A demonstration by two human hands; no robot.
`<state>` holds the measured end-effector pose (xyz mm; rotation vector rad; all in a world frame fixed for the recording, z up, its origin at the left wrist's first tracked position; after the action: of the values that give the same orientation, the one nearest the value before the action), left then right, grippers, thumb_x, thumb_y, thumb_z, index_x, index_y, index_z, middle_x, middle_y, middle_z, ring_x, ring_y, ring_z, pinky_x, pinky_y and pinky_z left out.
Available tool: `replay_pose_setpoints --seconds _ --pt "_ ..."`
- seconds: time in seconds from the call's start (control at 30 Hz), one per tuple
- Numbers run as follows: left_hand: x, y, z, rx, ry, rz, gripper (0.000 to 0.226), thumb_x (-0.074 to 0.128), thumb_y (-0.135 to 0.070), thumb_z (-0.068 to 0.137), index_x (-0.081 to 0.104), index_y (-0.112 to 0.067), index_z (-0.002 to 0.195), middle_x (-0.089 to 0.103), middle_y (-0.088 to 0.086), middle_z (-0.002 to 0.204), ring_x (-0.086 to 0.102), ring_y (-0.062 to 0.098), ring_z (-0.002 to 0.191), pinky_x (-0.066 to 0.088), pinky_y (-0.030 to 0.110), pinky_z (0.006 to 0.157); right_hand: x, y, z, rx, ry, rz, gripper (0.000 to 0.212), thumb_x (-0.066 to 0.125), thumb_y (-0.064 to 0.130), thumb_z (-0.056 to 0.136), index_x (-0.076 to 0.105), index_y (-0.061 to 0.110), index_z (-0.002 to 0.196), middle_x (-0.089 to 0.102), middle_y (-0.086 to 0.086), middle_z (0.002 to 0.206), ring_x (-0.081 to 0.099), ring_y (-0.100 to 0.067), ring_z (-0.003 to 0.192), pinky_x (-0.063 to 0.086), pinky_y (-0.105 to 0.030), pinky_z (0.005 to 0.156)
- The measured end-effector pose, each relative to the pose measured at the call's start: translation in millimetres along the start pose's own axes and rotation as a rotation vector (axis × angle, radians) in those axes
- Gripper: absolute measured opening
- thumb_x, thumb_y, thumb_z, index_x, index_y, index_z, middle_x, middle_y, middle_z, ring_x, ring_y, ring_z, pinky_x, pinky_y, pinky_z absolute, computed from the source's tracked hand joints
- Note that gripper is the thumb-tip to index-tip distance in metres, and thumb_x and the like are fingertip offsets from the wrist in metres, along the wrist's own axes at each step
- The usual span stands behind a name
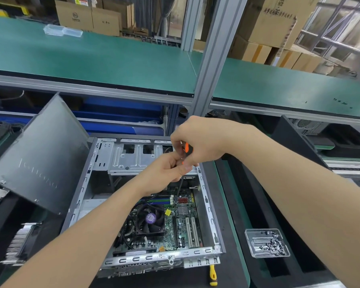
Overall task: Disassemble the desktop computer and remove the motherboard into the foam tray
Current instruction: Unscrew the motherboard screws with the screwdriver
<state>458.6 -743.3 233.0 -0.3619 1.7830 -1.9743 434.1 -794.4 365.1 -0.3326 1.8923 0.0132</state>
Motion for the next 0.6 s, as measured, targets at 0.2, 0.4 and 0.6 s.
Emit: replay_pose_setpoints --seconds 0.2,0.4,0.6 --pt "1.0 0.4 2.2 0.032 0.004 -0.016 0.013 0.057 -0.032 0.105 0.068 -0.029 0.112 0.025 0.016 0.075 0.023 0.027 0.063 0.025 0.037 0.058 -4.3 -6.6 1.1 0.34 -0.093 -0.076 0.048 0.039 0.057 0.105 0.068 0.02 0.105 0.05 -0.008 0.066 0.057 -0.021 0.044 0.051 -0.031 0.047" --pt "-5.7 6.4 3.3 0.014 0.012 -0.047 0.027 0.055 -0.024 0.105 0.059 -0.022 0.132 0.03 0.007 0.068 0.027 0.011 0.056 0.029 0.022 0.055 -1.1 13.5 17.5 0.116 0.046 -0.374 0.064 0.063 0.013 0.097 0.037 0.017 0.155 0.027 -0.01 0.076 0.04 -0.024 0.057 0.039 -0.032 0.05" --pt "-10.7 -2.1 -0.7 0.058 0.035 -0.043 0.028 0.046 -0.016 0.11 0.057 -0.009 0.135 0.04 -0.017 0.065 0.023 0.011 0.055 0.027 0.018 0.052 0.7 -2.8 20.0 0.131 -0.036 0.011 0.03 0.049 0.038 0.106 0.055 0.017 0.085 0.061 0.0 0.076 0.055 -0.017 0.065 0.033 -0.028 0.05"
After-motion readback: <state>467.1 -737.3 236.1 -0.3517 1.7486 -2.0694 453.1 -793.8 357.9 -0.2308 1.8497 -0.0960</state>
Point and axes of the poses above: each hand's wrist, its own z-axis towards the middle knuckle, its own x-axis out of the palm, y = z × x, the point moved 7 cm from there along z, towards the middle knuckle
